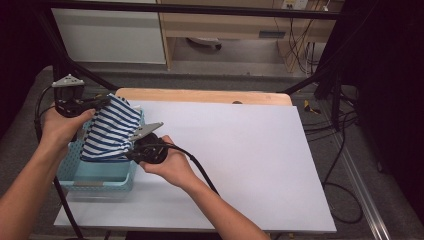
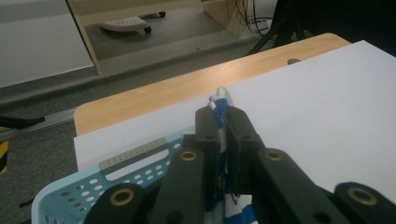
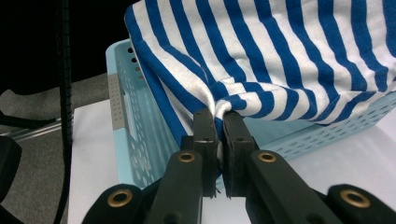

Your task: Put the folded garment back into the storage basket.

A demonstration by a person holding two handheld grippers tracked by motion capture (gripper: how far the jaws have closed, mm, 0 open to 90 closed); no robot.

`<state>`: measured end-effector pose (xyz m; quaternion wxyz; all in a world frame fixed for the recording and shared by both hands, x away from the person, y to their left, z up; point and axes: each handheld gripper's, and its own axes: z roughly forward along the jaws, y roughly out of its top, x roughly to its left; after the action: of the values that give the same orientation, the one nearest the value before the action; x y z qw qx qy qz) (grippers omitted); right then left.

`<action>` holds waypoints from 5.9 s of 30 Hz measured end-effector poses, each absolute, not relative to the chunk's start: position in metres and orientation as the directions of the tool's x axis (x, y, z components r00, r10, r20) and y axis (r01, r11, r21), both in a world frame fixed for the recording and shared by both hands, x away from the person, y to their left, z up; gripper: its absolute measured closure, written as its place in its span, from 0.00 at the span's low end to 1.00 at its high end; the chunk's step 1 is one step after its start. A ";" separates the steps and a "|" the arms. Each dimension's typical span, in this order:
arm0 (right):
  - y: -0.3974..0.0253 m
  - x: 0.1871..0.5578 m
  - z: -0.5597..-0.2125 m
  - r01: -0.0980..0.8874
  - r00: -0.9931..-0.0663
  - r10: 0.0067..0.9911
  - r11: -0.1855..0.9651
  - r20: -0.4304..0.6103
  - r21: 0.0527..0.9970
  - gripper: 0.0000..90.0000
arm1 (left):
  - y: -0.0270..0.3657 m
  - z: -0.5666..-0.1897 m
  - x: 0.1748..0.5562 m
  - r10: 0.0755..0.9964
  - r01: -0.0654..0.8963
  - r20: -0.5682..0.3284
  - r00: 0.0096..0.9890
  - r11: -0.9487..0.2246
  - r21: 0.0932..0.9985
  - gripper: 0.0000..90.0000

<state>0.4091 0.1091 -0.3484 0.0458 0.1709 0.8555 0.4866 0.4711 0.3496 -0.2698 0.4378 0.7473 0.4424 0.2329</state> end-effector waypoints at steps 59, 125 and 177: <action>0.125 0.408 -0.359 0.261 -0.940 0.324 0.473 0.109 0.842 0.96 | 0.372 -0.295 0.467 0.880 0.500 -0.055 0.472 -0.216 0.839 0.94; 0.094 0.412 -0.335 0.300 -0.858 0.509 0.399 0.063 0.867 0.17 | 0.341 -0.312 0.415 0.933 0.404 0.060 0.354 -0.211 0.890 0.31; 0.001 0.439 -0.304 0.279 -0.772 0.633 0.251 0.061 0.927 0.07 | 0.318 -0.315 0.379 0.920 0.384 -0.015 0.391 -0.148 0.911 0.07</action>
<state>0.4389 0.0011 -0.3036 0.1651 0.2947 0.7736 0.5362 0.3791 0.3183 -0.3148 0.4560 0.6981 0.4671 0.2941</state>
